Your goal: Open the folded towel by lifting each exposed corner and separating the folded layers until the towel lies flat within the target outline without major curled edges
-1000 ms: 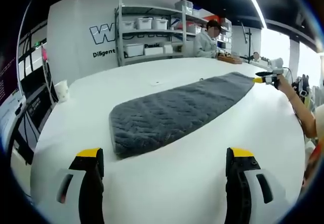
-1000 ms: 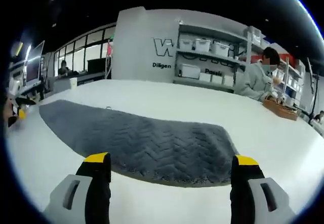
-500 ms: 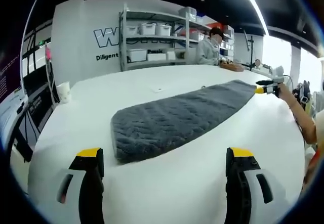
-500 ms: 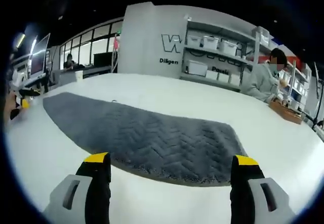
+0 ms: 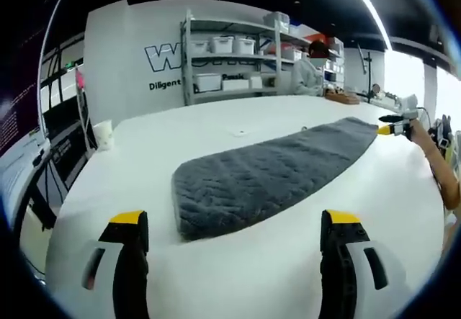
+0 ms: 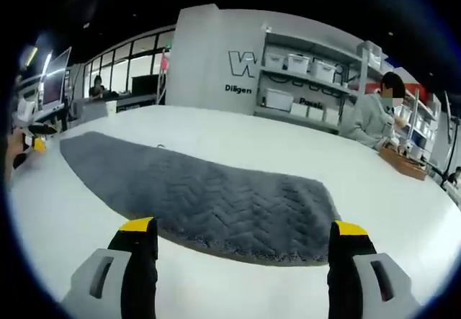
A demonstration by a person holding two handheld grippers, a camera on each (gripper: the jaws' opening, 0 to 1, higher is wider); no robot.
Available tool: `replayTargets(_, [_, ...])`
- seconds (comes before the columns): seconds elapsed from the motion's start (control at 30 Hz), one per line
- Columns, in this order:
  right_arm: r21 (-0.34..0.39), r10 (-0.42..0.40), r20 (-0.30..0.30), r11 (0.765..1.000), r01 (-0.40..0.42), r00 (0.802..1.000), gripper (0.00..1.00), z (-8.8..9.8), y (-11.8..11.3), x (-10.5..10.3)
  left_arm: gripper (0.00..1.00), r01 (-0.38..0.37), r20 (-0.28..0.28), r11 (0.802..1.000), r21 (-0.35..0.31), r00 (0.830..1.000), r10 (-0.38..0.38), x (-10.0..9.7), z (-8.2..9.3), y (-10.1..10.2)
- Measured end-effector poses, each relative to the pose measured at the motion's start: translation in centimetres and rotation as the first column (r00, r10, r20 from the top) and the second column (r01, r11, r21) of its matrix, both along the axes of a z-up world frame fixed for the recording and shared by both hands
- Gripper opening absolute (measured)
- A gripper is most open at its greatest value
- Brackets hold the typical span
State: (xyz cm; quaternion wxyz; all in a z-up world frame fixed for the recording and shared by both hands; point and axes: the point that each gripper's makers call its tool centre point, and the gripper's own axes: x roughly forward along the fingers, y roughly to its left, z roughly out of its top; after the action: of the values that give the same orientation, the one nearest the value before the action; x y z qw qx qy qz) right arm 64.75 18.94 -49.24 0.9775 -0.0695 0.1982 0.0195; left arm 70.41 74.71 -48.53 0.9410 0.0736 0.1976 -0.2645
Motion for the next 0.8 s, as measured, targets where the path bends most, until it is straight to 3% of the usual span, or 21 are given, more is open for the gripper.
replayTargets(0.2, [-0.029, 0.014, -0.017, 0.999, -0.015, 1.000, 0.99, -0.2, 0.5, 0.0, 0.96, -0.008, 0.031, 0.999, -0.048, 0.999, 0.010, 1.5, 1.6, -0.6])
replayTargets(0.43, [-0.005, 0.028, -0.005, 1.000, -0.028, 1.000, 0.99, 0.2, 0.7, 0.2, 0.96, -0.036, 0.042, 0.999, -0.030, 0.998, 0.037, 3.1, 2.4, -0.7])
replayTargets(0.53, [0.020, 0.029, 0.012, 0.999, -0.029, 1.000, 0.99, 0.6, 0.6, 0.1, 0.92, -0.060, 0.048, 0.998, -0.029, 0.997, 0.061, 4.7, 2.8, -0.3])
replayTargets(0.8, [0.047, 0.019, 0.030, 0.999, -0.020, 0.999, 0.99, 0.9, 0.3, 0.3, 0.79, -0.106, 0.085, 0.989, -0.100, 0.990, 0.114, 8.7, 4.1, -0.3])
